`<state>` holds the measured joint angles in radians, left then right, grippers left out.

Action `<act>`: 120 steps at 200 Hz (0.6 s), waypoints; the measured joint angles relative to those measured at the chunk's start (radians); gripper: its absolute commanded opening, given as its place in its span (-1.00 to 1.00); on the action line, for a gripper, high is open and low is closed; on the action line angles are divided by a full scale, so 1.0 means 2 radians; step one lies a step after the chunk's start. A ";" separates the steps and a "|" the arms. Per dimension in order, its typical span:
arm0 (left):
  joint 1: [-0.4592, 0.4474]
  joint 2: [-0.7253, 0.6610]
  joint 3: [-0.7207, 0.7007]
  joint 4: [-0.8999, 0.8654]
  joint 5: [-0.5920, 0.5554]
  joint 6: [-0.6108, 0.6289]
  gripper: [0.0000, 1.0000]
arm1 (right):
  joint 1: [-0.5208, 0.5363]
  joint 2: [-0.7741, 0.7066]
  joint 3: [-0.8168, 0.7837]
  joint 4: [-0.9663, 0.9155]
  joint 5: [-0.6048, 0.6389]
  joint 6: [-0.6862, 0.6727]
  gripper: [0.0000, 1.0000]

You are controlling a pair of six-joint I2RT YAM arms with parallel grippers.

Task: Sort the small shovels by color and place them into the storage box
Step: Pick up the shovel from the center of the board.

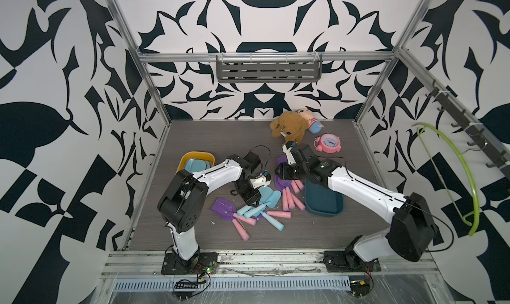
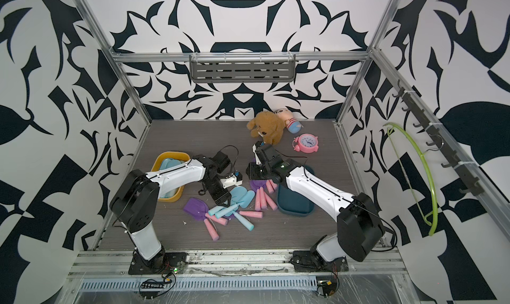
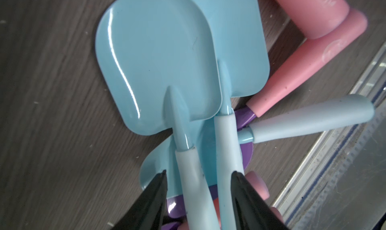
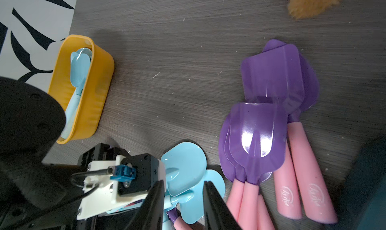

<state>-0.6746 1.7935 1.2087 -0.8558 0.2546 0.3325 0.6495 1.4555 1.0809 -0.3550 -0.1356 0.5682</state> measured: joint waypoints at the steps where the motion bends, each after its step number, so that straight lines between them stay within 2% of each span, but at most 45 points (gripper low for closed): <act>1: 0.000 0.000 0.000 0.000 -0.001 0.000 0.05 | 0.000 0.000 0.000 0.000 0.000 0.000 -0.28; 41: 0.000 0.003 0.000 0.004 -0.036 -0.007 -0.06 | 0.000 0.000 -0.008 0.000 0.001 0.000 -0.29; 100: 0.000 0.025 0.000 0.007 -0.062 -0.012 -0.10 | 0.000 0.000 -0.011 0.000 0.005 0.000 -0.29; 120: 0.000 0.027 0.000 0.007 -0.065 -0.015 -0.28 | 0.000 0.000 -0.011 0.000 0.007 0.000 -0.29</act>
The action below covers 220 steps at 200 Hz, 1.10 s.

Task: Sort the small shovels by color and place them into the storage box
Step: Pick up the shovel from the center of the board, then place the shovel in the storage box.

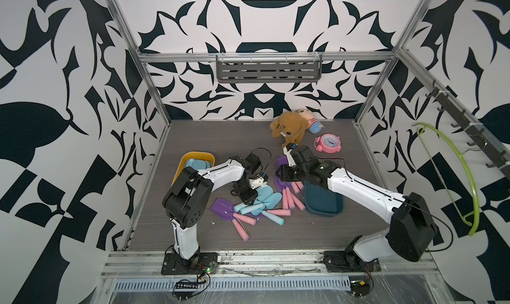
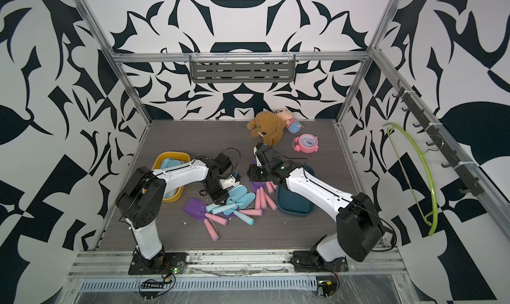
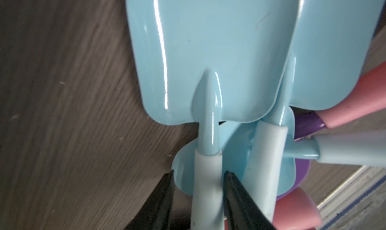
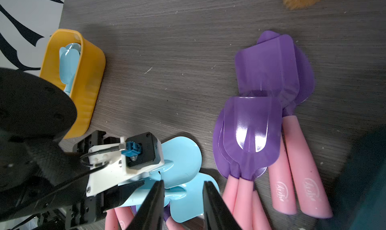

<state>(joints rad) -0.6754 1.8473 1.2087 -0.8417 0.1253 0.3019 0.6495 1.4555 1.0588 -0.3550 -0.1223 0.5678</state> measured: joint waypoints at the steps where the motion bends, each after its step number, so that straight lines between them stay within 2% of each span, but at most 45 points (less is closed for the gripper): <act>1: 0.000 0.000 0.000 0.000 0.000 0.001 -0.29 | 0.000 0.000 0.000 0.000 0.000 0.000 -0.28; 64: 0.000 -0.001 0.000 0.003 -0.024 0.002 -0.81 | 0.000 0.000 0.000 0.000 0.006 0.000 -0.29; 92: 0.002 -0.026 -0.002 0.006 -0.039 0.003 -0.99 | 0.000 0.000 -0.003 0.008 0.005 0.002 -0.29; 123: 0.020 -0.080 -0.005 0.009 -0.038 0.005 -1.00 | 0.000 0.003 -0.003 0.033 -0.018 0.016 -0.28; 164: 0.091 -0.126 -0.009 0.018 -0.028 -0.002 -1.00 | 0.000 0.034 0.003 0.084 -0.053 0.049 -0.27; 220: 0.248 -0.183 -0.023 0.031 -0.017 -0.033 -1.00 | 0.000 0.060 0.017 0.109 -0.070 0.068 -0.28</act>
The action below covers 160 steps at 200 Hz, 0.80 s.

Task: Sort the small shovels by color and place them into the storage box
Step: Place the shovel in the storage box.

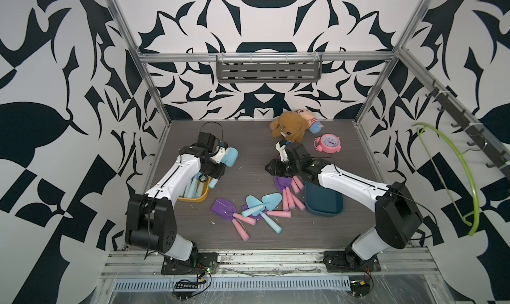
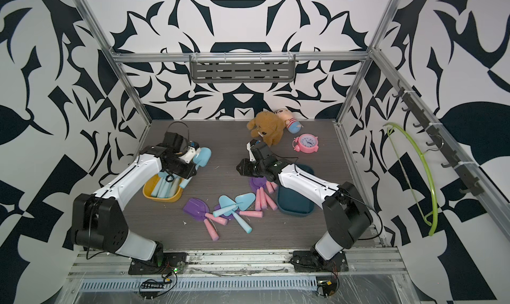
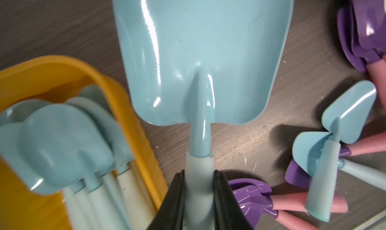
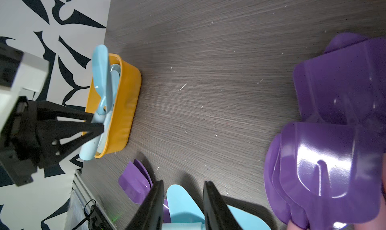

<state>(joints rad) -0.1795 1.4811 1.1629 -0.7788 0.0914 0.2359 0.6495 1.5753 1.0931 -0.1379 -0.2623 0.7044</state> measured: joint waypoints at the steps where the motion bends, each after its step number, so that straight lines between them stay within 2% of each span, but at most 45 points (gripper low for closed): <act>1: 0.002 -0.001 0.000 0.000 0.000 0.000 -1.00 | 0.000 0.000 0.000 0.000 0.000 0.000 -0.27; 42: 0.116 -0.031 -0.024 0.006 -0.004 -0.007 -1.00 | 0.000 0.000 0.002 0.005 -0.002 0.000 -0.28; 65: 0.160 -0.034 -0.036 0.012 -0.018 -0.006 -0.83 | 0.000 0.000 0.002 0.005 -0.002 -0.003 -0.28; 119: 0.179 -0.023 -0.047 0.022 -0.046 0.001 -0.76 | 0.000 -0.001 -0.002 0.007 -0.002 -0.014 -0.28; 160: 0.179 0.029 -0.045 0.022 -0.056 0.003 -0.70 | 0.000 -0.005 -0.016 0.010 0.000 -0.020 -0.28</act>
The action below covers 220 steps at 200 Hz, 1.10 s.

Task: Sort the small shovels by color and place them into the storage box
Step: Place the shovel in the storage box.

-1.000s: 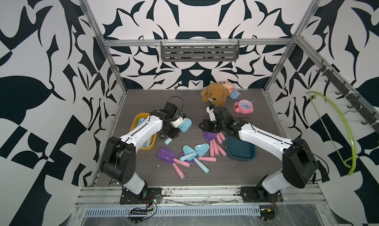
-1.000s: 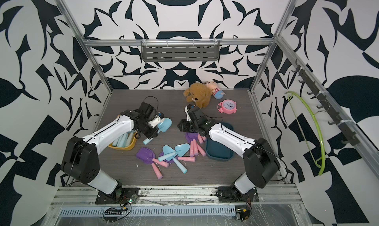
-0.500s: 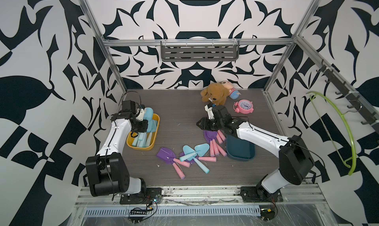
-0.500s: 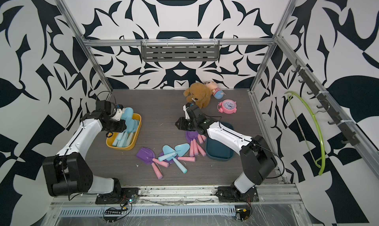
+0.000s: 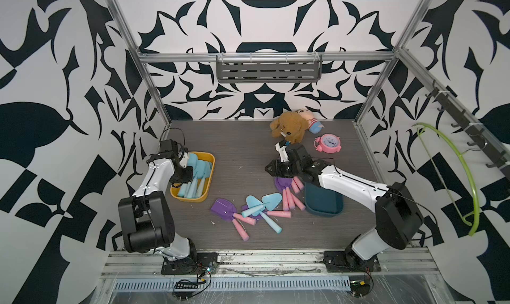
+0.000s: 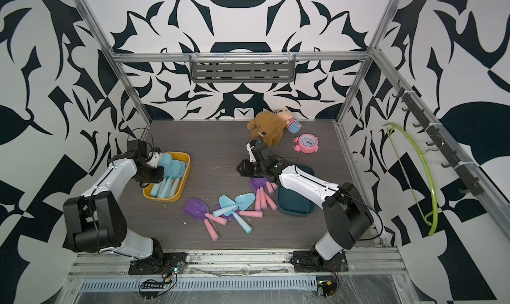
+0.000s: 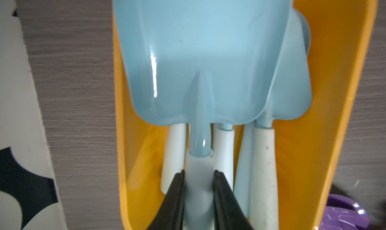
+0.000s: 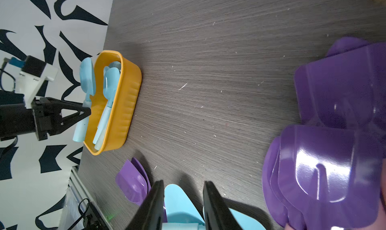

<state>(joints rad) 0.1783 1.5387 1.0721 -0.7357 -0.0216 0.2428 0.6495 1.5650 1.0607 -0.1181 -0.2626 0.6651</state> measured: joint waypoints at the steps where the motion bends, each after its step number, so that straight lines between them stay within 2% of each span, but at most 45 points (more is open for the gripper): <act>1: 0.000 0.002 0.000 0.000 0.000 0.000 -0.69 | 0.000 0.000 0.000 0.000 0.000 0.000 -0.28; 27: 0.000 0.020 0.006 -0.001 -0.008 0.000 -0.51 | 0.000 -0.005 -0.004 0.001 0.003 -0.006 -0.28; 49: 0.000 0.022 0.010 -0.001 -0.018 -0.003 -0.20 | 0.000 -0.006 -0.005 0.002 0.003 -0.009 -0.28; 62: 0.000 0.023 0.012 -0.001 -0.022 -0.003 -0.13 | 0.000 -0.006 -0.005 0.002 0.003 -0.010 -0.28; 121: 0.000 0.025 0.014 -0.001 -0.028 -0.006 -0.24 | 0.000 -0.006 -0.005 0.002 0.003 -0.011 -0.28; 166: 0.000 0.025 0.014 -0.001 -0.022 -0.006 -0.21 | 0.000 -0.006 -0.005 0.002 0.003 -0.011 -0.28; 195: 0.000 0.004 0.008 -0.001 0.007 -0.006 -0.17 | 0.000 -0.006 -0.004 -0.002 0.003 -0.019 -0.28; 220: 0.000 -0.039 -0.001 -0.002 0.059 -0.003 -0.11 | 0.000 -0.006 0.003 -0.030 0.003 -0.035 -0.28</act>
<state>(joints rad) 0.1787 1.4612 1.0695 -0.7395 0.0959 0.2375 0.6495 1.5539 1.0668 -0.1787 -0.2573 0.5949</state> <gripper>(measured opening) 0.431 0.362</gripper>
